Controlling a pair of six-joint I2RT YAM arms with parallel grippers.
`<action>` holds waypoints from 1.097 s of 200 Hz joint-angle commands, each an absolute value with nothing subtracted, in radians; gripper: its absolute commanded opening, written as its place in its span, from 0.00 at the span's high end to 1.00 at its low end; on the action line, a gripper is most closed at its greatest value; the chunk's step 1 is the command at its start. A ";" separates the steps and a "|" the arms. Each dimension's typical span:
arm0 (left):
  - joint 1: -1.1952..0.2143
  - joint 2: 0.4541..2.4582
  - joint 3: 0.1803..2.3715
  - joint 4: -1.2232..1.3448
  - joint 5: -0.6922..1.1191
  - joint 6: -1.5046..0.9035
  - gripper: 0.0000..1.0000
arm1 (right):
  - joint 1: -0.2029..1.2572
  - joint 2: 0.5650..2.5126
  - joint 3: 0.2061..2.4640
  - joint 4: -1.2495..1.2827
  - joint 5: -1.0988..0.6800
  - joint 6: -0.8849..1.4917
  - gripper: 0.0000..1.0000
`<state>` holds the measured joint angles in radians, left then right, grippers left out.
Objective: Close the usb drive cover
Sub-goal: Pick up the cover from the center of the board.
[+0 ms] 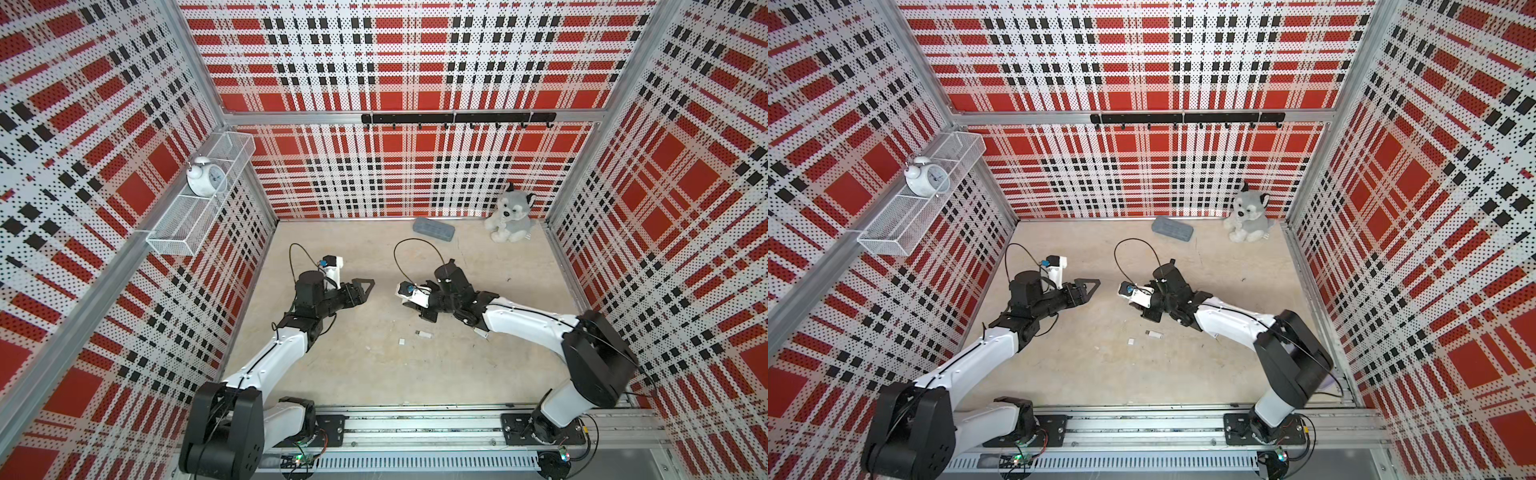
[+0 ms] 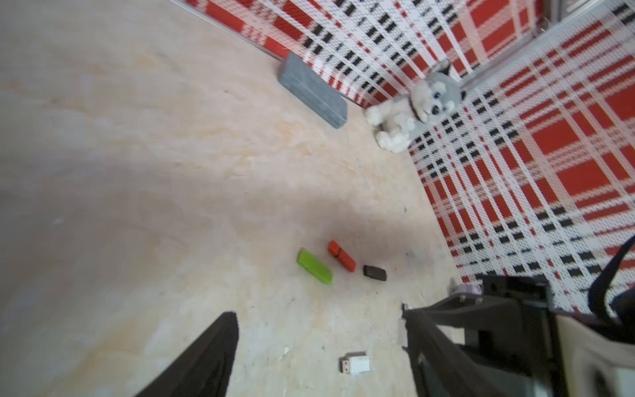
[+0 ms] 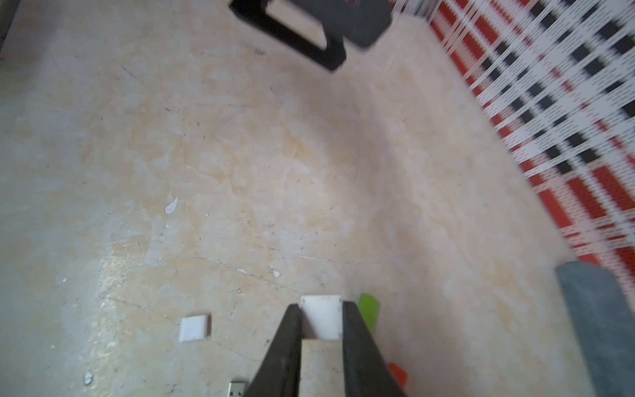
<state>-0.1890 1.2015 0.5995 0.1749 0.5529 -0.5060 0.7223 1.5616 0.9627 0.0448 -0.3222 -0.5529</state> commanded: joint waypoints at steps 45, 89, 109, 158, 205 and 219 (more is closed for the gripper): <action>-0.357 1.296 0.729 0.207 0.736 -0.421 0.33 | 0.714 1.402 0.893 0.110 -0.296 -0.710 0.77; -0.388 1.334 0.764 0.221 0.796 -0.431 0.41 | 0.715 1.379 0.872 0.143 -0.305 -0.706 0.76; -0.399 1.345 0.773 0.222 0.803 -0.436 0.46 | 0.715 1.376 0.870 0.155 -0.313 -0.703 0.76; -0.412 1.383 0.783 0.279 0.818 -0.482 0.60 | 0.718 1.371 0.868 0.163 -0.342 -0.701 0.75; -0.418 1.402 0.790 0.319 0.853 -0.506 0.69 | 0.721 1.373 0.867 0.167 -0.340 -0.697 0.75; -0.419 1.406 0.790 0.319 0.861 -0.507 0.71 | 0.721 1.373 0.866 0.174 -0.343 -0.695 0.75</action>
